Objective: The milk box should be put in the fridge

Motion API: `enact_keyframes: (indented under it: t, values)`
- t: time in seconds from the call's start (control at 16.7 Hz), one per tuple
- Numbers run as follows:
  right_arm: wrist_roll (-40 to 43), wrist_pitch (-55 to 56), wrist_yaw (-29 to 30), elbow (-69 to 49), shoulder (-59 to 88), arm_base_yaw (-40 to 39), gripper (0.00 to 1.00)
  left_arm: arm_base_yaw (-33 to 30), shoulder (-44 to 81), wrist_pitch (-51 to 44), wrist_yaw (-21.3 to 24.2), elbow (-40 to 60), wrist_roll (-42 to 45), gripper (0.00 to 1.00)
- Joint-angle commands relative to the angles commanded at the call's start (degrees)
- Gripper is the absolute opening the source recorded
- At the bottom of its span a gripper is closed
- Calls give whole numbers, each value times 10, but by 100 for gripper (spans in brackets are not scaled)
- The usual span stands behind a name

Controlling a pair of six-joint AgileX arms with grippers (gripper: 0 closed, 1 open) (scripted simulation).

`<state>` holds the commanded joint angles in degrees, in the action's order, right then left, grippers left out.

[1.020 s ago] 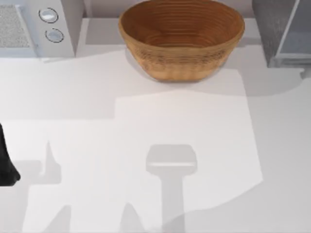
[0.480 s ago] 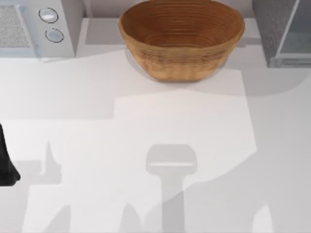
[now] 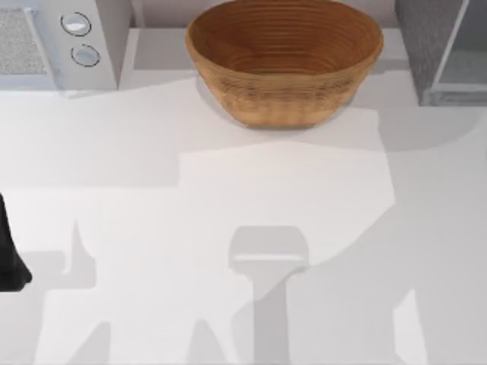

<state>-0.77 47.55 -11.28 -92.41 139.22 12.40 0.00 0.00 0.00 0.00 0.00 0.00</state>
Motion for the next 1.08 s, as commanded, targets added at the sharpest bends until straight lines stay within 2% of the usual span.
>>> enact_keyframes:
  t: [0.12, 0.9, 1.08]
  values:
    - [0, 0, 0, 0, 0, 0, 0, 0, 0, 0, 0, 0, 0, 100]
    - [0, 0, 0, 0, 0, 0, 98, 0, 0, 0, 0, 0, 0, 100]
    - [0, 0, 0, 0, 0, 0, 100, 0, 0, 0, 0, 0, 0, 100]
